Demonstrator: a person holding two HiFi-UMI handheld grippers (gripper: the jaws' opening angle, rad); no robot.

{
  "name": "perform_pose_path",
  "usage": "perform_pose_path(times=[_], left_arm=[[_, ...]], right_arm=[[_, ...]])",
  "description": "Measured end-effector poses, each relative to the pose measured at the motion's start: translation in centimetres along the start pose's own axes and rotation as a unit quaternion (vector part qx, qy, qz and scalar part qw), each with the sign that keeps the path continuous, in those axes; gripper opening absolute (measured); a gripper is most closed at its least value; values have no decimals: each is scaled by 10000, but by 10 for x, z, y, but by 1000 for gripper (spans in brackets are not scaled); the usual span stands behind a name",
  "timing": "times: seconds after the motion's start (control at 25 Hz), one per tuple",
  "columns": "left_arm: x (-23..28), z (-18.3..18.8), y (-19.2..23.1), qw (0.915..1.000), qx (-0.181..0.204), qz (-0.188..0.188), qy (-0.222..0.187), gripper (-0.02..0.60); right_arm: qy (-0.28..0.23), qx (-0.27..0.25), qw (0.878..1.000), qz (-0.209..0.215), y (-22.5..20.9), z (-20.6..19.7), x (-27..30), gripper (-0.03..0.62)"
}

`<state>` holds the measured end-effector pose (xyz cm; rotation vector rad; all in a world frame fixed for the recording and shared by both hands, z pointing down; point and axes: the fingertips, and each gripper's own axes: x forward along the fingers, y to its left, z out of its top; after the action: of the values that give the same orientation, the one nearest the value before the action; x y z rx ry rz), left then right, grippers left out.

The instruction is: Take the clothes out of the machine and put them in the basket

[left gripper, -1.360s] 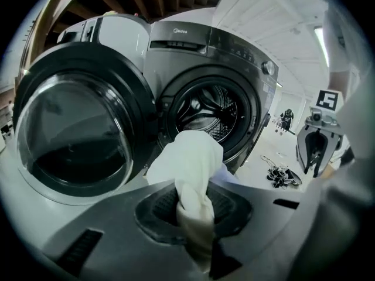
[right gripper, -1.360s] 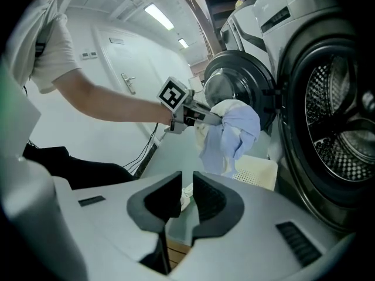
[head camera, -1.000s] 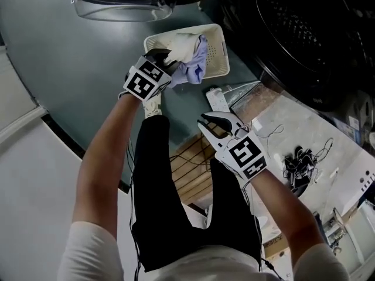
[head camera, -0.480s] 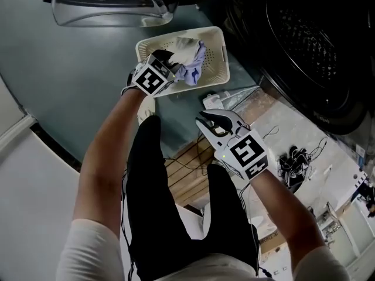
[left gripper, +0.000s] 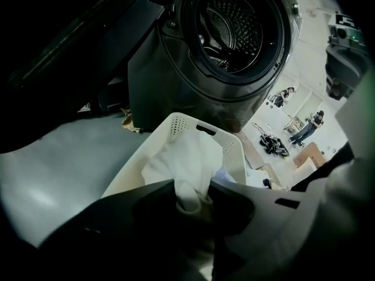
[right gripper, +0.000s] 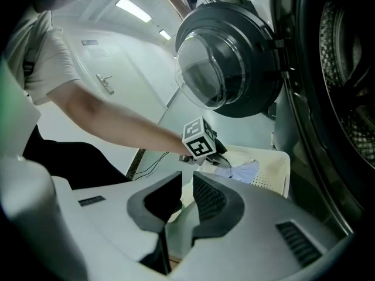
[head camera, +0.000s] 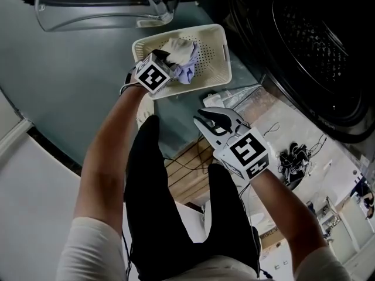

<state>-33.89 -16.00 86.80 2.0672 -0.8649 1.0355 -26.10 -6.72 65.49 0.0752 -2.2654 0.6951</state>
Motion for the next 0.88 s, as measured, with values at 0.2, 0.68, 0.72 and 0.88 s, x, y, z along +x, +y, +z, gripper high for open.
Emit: perform_pose_path(times=[0.2,0.68,0.72,0.88], left_arm=[[9,-2,3,9998,55,114,140,197],[-35,14,-15,9996,-56,287,39,224],[-41,18,-17,9995,-73,318,8,224],[-67,30,-30,9988,-170,457,-96,222]], right_arm=[[19,64,10000,-35,-2,-2,2,51],[-223,-9,9997,-90,11,14,-29,51],[-256,-18,9996,-94,13,15,-34,51],[-388,-72,9991,-123,19,18,-55,51]])
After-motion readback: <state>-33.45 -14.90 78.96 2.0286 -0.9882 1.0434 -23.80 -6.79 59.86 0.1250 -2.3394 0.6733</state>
